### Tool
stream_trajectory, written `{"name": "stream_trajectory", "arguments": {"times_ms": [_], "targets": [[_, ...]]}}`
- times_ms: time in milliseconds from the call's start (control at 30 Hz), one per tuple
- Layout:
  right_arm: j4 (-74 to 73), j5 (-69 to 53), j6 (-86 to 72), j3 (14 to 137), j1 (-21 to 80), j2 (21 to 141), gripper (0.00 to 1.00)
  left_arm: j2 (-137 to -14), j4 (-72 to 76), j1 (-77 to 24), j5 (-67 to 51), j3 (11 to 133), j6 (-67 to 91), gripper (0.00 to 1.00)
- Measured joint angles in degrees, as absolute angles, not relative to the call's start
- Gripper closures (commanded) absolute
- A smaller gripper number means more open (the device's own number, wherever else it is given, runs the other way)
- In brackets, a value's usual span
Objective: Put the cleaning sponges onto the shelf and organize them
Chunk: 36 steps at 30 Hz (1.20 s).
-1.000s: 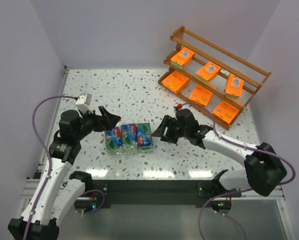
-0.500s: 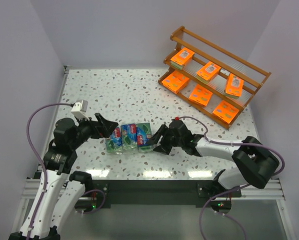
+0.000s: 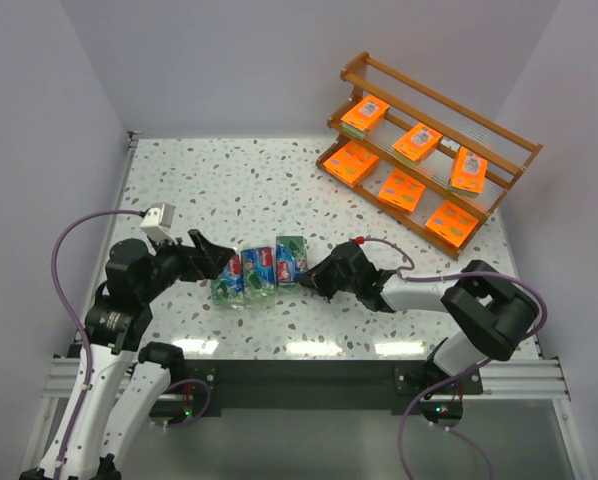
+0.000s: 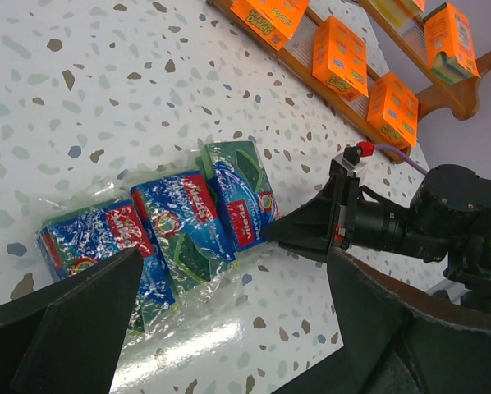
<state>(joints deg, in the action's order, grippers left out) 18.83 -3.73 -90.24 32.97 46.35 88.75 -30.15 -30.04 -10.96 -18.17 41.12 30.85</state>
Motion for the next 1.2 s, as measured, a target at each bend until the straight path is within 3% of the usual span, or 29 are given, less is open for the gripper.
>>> {"name": "stream_trajectory", "arguments": {"times_ms": [33, 300, 633, 833, 1200], "targets": [[19.11, -3.14, -90.74, 32.95, 46.35, 88.75, 1.00, -30.15, -30.09, -10.96, -18.17, 41.15, 30.85, 0.00], [19.29, -1.91, -91.07, 30.89, 46.33, 85.54, 1.00, -30.37, -30.13, -10.96, -18.20, 41.19, 30.85, 0.00], [-0.62, 3.97, -83.72, 37.19, 43.44, 55.66, 1.00, -30.76, -29.67, -10.96, -18.22, 41.36, 30.87, 0.00], [-10.20, 2.85, -76.40, 49.41, 30.11, 50.17, 1.00, -31.59, -27.70, -10.96, -19.03, 41.17, 30.98, 0.00], [-12.86, -6.90, -68.20, 62.85, 0.75, 60.53, 1.00, -33.15, -26.15, -10.96, -20.43, 40.42, 31.48, 0.00]]}}
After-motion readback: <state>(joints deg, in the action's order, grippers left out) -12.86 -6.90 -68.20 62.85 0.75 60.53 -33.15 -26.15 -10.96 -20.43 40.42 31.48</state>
